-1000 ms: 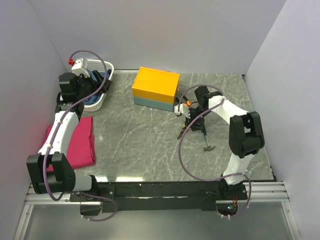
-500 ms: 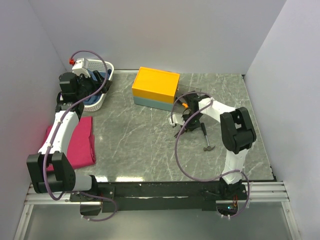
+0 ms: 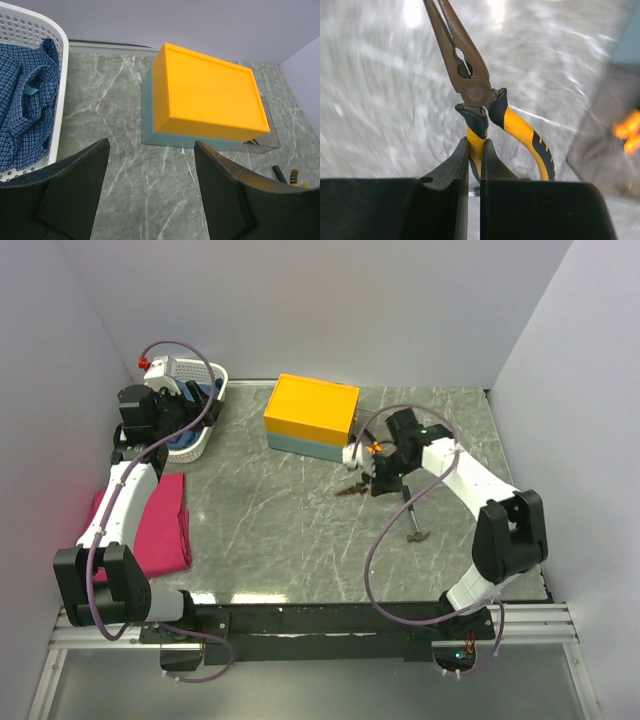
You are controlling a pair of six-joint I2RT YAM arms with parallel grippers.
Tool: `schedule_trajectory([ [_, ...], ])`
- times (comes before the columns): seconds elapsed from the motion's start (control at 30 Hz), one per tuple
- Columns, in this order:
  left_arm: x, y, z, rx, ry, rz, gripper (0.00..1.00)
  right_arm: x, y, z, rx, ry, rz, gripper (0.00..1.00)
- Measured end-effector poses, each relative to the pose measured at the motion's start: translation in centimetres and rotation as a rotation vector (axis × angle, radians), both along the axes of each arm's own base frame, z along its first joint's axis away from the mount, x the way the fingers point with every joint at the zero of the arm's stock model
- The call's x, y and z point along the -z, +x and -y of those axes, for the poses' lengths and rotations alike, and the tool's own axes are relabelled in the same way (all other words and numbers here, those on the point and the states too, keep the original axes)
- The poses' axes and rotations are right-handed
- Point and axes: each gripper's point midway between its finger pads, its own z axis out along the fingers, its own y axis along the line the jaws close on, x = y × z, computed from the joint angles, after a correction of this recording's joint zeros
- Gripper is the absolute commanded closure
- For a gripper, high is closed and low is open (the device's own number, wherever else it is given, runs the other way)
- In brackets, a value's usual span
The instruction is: Sort the tools into containers
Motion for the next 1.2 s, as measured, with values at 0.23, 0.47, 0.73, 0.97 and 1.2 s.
schedule_trajectory([
  [0.23,-0.1,0.2,0.5,0.012,-0.003,0.011,0.26,-3.9,5.1,0.9,0.584,0.243,-0.09,1.0],
  [0.47,0.0,0.2,0.9,0.022,-0.001,0.008,0.25,-7.5,12.1,1.5,0.96,0.455,-0.165,1.0],
  [0.73,0.4,0.1,0.9,0.028,0.022,0.001,0.25,-6.8,16.2,1.4,1.121,0.558,-0.27,1.0],
  [0.97,0.6,0.0,0.8,0.031,0.037,-0.002,0.25,-3.3,17.3,1.9,1.253,0.566,-0.41,1.0],
  [1.2,-0.1,0.6,0.8,0.035,0.051,0.007,0.25,-1.4,17.9,1.8,1.279,0.558,-0.453,0.6],
])
